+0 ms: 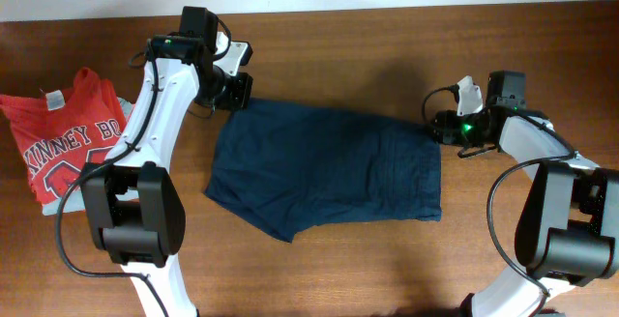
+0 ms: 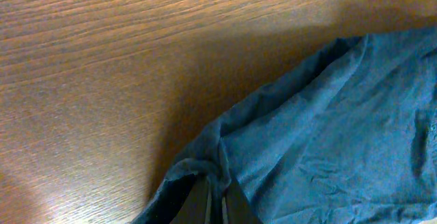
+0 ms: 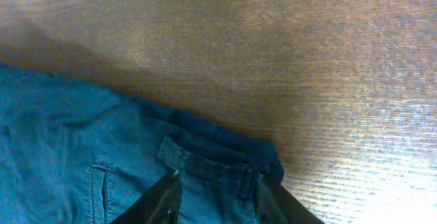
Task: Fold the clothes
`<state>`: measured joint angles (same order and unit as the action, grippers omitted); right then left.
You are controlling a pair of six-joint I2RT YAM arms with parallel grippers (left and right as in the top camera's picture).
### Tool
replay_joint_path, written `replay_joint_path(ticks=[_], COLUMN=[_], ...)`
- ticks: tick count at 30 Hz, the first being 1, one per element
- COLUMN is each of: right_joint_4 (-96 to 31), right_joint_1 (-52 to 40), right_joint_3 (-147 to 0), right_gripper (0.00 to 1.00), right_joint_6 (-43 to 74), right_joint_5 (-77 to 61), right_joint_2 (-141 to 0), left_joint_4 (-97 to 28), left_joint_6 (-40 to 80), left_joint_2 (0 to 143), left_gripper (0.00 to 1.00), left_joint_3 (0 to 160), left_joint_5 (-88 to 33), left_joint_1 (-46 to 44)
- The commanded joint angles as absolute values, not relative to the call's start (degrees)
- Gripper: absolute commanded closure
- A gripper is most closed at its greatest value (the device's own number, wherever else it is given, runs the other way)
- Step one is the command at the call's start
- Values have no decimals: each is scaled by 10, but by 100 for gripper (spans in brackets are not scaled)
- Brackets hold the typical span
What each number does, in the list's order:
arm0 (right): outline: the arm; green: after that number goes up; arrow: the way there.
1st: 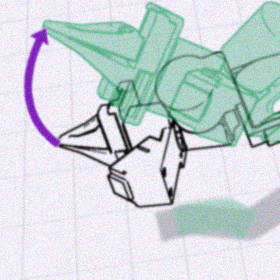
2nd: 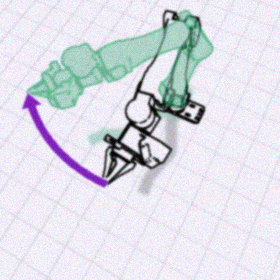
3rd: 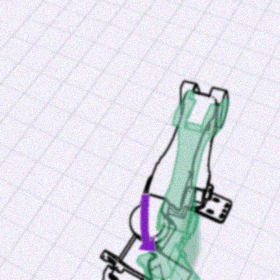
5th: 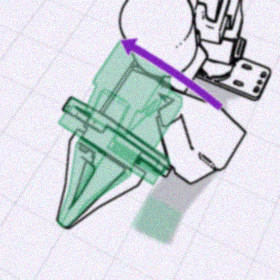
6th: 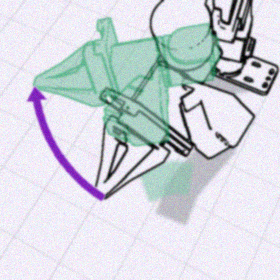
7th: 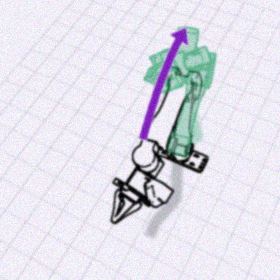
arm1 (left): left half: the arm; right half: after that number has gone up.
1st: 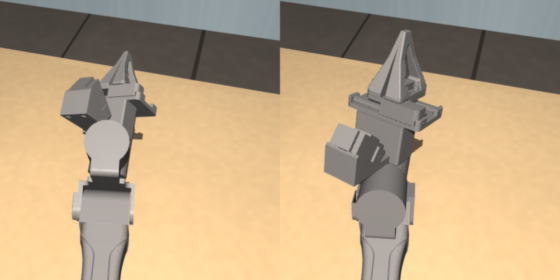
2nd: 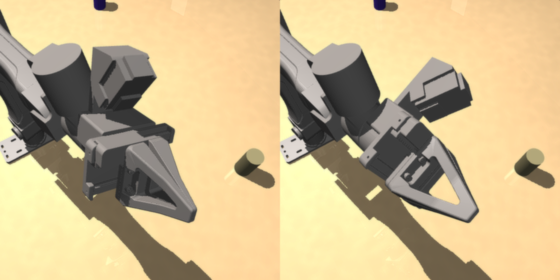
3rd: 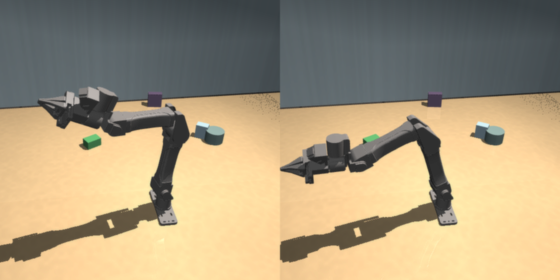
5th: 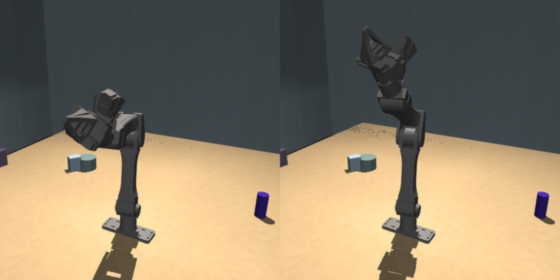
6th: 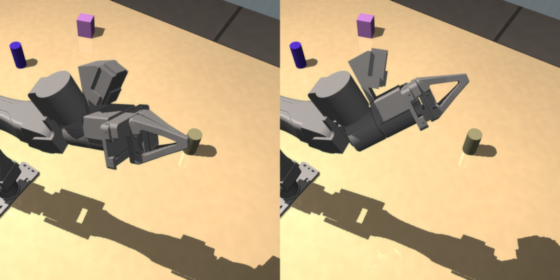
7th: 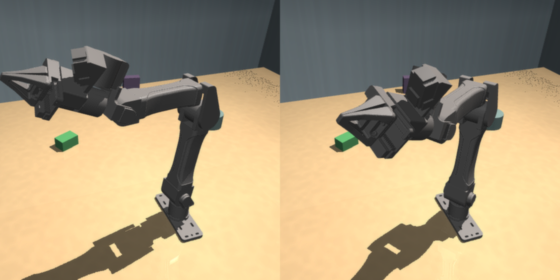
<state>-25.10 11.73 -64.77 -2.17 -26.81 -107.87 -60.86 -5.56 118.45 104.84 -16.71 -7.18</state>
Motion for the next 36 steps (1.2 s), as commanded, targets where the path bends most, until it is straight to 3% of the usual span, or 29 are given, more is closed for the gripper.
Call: replay_joint_path(ticks=[1,3,5,12,24,36], right_joint_4=[-254,-255,-255,-278,-604,-660], right_joint_1=[109,106,104,114,131,131], right_joint_3=[-659,-659,-659,-674,-868,-873], right_gripper=[62,75,96,96,96,96], right_joint_6=[-29,-29,-29,-28,-43,-49], right_joint_5=[-267,-264,-263,-263,-261,-218], right_joint_2=[-1082,-1082,-1082,-1067,-905,-766], left_joint_4=[-609,-609,-609,-607,-620,-624], left_joint_6=[-59,-59,-59,-59,-59,-59], left_joint_2=[1180,1180,1180,1171,1030,1000], left_gripper=[99,99,99,99,99,98], left_joint_3=[1051,1051,1051,1052,1052,1052], left_joint_5=[-172,-172,-172,-157,-152,-152], left_joint_1=[-70,-70,-70,-65,-27,-27])
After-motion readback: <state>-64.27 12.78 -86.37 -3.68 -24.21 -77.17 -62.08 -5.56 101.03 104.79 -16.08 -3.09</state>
